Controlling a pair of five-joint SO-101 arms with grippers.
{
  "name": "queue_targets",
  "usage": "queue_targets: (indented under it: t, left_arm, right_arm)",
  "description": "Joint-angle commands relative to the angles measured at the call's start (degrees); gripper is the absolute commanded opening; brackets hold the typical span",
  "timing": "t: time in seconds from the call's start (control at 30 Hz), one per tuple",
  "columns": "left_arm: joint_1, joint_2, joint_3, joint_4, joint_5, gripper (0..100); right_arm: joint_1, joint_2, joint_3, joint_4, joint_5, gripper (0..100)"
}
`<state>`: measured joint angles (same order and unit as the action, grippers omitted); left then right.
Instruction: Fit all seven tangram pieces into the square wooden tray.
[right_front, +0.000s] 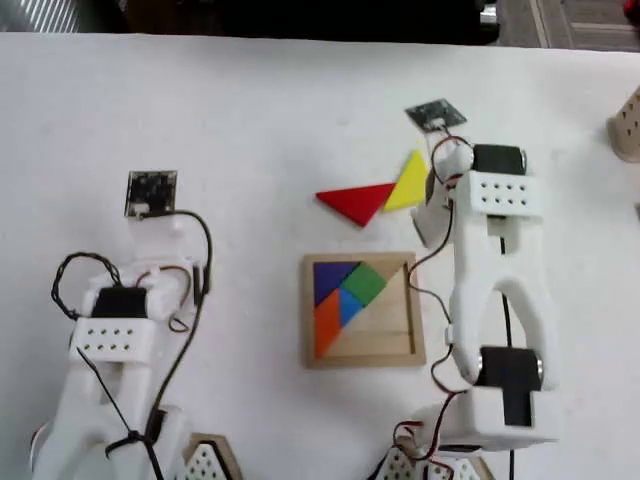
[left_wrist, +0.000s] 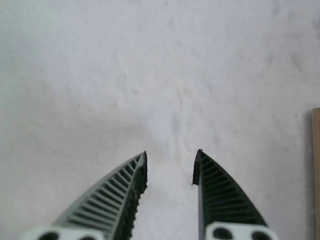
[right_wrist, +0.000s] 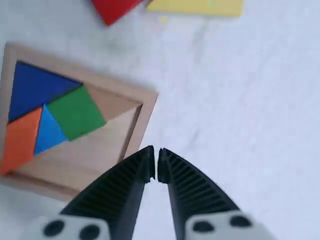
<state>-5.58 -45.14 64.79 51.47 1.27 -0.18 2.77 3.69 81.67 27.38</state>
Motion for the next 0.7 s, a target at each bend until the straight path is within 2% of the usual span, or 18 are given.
queue_targets:
  t: [0.0, 0.2, 0.4, 0.5, 0.67]
  left_arm:
    - [-0.2, -2.1, -0.3, -1.6, 0.6, 17]
    - [-0.2, -2.1, -0.3, -1.6, 0.6, 17]
    - [-0.2, -2.1, -0.3, -1.6, 0.6, 17]
    - [-0.2, -2.1, -0.4, -1.6, 0.6, 17]
    - [-0.1, -2.1, -0.5, -1.6, 0.6, 17]
  right_arm:
    - [-0.7, 5.8, -5.3, -10.2, -3.5, 1.8]
    - [-5.1, 23.7, -19.7, -20.5, -14.5, 1.8]
    - [-8.2, 43.0, -39.2, -23.2, -24.4, 1.8]
    - [-7.3, 50.5, -48.4, -19.6, -25.1, 1.8]
    - [-5.5, 56.5, -64.0, -5.1, -25.0, 1.8]
